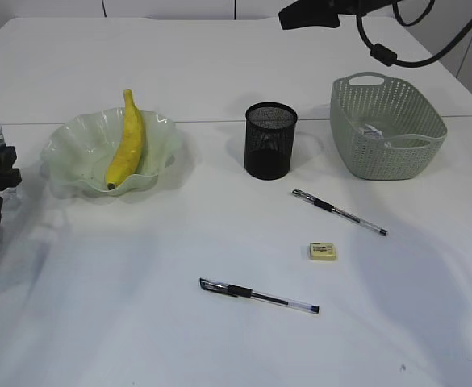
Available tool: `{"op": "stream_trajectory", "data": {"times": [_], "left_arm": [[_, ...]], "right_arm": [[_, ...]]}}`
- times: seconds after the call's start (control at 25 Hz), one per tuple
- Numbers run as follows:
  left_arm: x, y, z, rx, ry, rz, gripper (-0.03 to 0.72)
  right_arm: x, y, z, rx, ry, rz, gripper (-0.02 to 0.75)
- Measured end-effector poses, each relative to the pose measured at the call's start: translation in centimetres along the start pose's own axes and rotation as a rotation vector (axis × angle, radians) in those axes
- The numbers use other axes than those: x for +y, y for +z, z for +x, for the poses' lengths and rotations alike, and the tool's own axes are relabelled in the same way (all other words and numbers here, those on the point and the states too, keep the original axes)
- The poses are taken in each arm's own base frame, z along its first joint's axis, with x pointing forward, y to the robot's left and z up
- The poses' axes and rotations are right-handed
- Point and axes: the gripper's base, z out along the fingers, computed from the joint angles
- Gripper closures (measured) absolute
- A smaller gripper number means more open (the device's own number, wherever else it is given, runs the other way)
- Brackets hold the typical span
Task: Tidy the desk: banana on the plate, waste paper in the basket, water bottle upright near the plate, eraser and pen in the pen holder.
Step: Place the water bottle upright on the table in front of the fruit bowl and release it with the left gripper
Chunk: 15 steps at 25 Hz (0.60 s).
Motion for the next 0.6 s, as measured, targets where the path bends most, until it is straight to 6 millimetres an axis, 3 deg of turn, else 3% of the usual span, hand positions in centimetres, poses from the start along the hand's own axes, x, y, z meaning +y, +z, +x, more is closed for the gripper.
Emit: {"op": "stream_trajectory", "data": {"times": [0.6], "left_arm": [[0.01, 0.00, 0.00, 0.000, -0.001, -0.001, 0.277]], "right_arm": [[0.00, 0.00, 0.00, 0.000, -0.002, 0.000, 0.152]]}}
